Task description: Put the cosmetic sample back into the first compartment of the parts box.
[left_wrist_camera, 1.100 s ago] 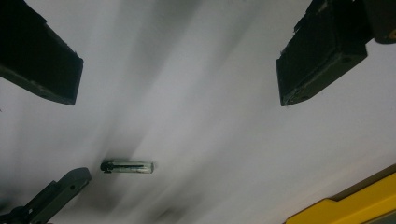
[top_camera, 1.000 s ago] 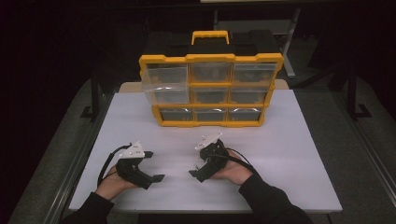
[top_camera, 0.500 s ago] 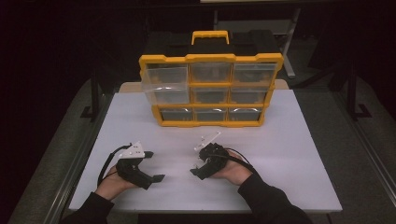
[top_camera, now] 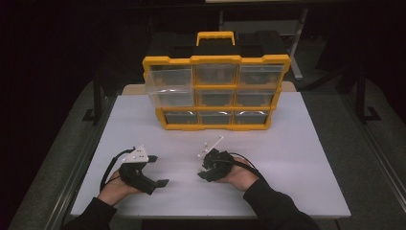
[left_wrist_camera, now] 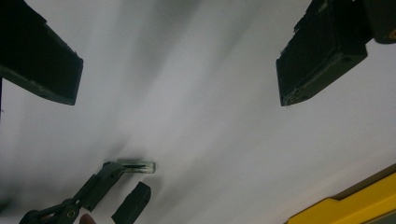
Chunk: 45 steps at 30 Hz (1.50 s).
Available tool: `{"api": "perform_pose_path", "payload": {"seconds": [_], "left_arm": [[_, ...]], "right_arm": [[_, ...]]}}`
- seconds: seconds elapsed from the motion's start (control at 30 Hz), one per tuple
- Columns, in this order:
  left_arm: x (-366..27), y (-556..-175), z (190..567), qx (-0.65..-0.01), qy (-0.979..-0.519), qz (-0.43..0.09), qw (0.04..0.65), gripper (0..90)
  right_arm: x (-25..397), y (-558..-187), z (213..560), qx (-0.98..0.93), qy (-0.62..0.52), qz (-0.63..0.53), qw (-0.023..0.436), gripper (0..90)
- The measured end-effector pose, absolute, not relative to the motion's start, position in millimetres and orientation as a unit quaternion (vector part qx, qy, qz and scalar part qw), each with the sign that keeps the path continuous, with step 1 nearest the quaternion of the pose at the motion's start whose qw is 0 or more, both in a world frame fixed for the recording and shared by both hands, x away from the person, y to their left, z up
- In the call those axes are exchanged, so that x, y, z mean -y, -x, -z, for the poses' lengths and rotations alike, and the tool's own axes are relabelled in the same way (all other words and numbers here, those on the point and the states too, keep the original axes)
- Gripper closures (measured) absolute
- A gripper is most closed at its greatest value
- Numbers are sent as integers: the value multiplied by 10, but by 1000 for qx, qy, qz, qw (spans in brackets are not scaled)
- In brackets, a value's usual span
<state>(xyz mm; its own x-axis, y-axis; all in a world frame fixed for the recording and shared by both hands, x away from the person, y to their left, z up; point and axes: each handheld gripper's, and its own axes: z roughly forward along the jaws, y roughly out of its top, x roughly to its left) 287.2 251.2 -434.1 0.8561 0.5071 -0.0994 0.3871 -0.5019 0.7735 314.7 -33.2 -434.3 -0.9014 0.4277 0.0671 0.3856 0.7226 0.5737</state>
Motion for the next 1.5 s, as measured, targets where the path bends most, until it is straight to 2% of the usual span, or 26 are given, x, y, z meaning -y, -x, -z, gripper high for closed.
{"api": "perform_pose_path", "payload": {"seconds": [0.23, 0.5, 0.87, 1.5], "left_arm": [[-2510, -2872, 4342, -258, -864, -70, 426, 0], [-2510, -2873, 4342, -259, -864, -71, 426, 0], [-2503, -2871, 4343, -257, -866, -70, 424, 0], [-2502, -2870, 4342, -256, -866, -70, 424, 0]], "right_arm": [[319, -3147, 4361, -929, -220, -297, 33, 626], [302, -3151, 4391, -932, -220, -287, 34, 714], [297, -3145, 4399, -933, -220, -281, 39, 766], [329, -3159, 4358, -932, -223, -284, 38, 789]]}}
